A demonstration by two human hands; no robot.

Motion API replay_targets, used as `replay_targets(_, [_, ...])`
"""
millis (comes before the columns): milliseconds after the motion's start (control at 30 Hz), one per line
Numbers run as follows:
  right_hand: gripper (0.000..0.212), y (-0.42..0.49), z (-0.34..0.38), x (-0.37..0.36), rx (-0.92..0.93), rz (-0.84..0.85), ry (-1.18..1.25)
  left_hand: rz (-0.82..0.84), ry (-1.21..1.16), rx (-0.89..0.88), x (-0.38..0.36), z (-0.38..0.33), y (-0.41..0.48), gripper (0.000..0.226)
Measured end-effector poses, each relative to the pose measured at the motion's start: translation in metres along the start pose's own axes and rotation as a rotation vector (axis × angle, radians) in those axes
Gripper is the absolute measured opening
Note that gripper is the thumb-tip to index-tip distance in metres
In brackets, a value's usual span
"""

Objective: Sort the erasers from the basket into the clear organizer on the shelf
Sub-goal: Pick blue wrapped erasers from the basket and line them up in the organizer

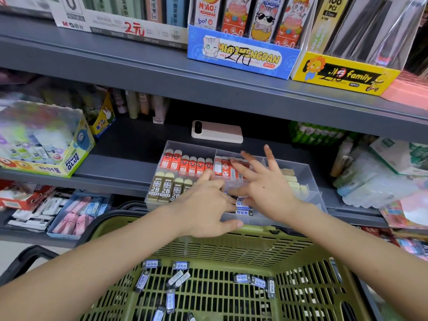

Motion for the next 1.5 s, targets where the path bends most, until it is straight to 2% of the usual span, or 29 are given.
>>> replay_targets(167, [0.043, 0.011, -0.009, -0.011, 0.142, 0.069, -0.144, -0.007, -0.002, -0.008, 0.000, 0.000, -0.001, 0.061])
replay_targets(333, [0.035, 0.019, -0.011, -0.009, 0.232, 0.157, -0.154, -0.015, 0.026, -0.008, -0.001, 0.000, 0.000, 0.069])
replay_targets(533, [0.031, 0.010, -0.009, -0.009, 0.182, 0.095, -0.125, -0.039, 0.043, -0.006, -0.002, 0.000, 0.001, 0.070])
replay_targets(667, [0.018, 0.001, -0.002, -0.003, 0.191, -0.112, -0.116, -0.051, 0.044, -0.012, -0.002, 0.001, 0.000, 0.061])
replay_targets(767, [0.017, -0.001, -0.002, 0.001, 0.250, -0.173, -0.068, -0.052, 0.039, -0.007, -0.002, 0.001, 0.001, 0.055])
replay_targets(833, [0.016, -0.003, -0.004, 0.002, 0.230, -0.189, -0.034, -0.049, 0.035, -0.005, -0.003, 0.001, 0.000, 0.056])
replay_targets(933, [0.022, -0.003, -0.010, 0.002, 0.077, -0.148, 0.082, -0.047, 0.026, -0.001, -0.004, 0.002, 0.001, 0.058])
replay_targets(1033, [0.022, 0.001, -0.016, -0.001, -0.057, -0.012, 0.184, -0.027, 0.006, 0.008, -0.004, 0.003, 0.001, 0.058])
replay_targets(1100, [0.015, 0.003, -0.016, -0.007, -0.072, 0.095, 0.233, -0.015, -0.005, 0.005, -0.003, 0.002, 0.001, 0.059])
replay_targets(1167, [0.014, 0.005, -0.016, -0.010, -0.046, 0.134, 0.248, -0.015, -0.027, 0.017, -0.001, 0.002, 0.001, 0.060])
replay_targets(1267, [0.017, 0.007, -0.016, -0.005, -0.002, 0.087, 0.252, 0.005, -0.091, 0.092, 0.003, 0.006, 0.003, 0.060])
replay_targets(1367, [0.024, 0.004, -0.015, 0.005, 0.045, -0.067, 0.245, -0.023, -0.165, 0.168, 0.007, 0.007, 0.007, 0.056])
replay_targets(1500, [0.024, -0.006, -0.025, 0.007, -0.008, -0.124, 0.301, -0.149, -0.122, 0.308, 0.013, 0.006, 0.016, 0.033])
Point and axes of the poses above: each hand's wrist, its own y-axis towards the middle knuckle, its own x-axis out of the back of the hand, z = x × y, the point moved 5 cm from there along y, towards the middle knuckle, and after that the axes turned 6 degrees about -x, right-handed, at the moved point
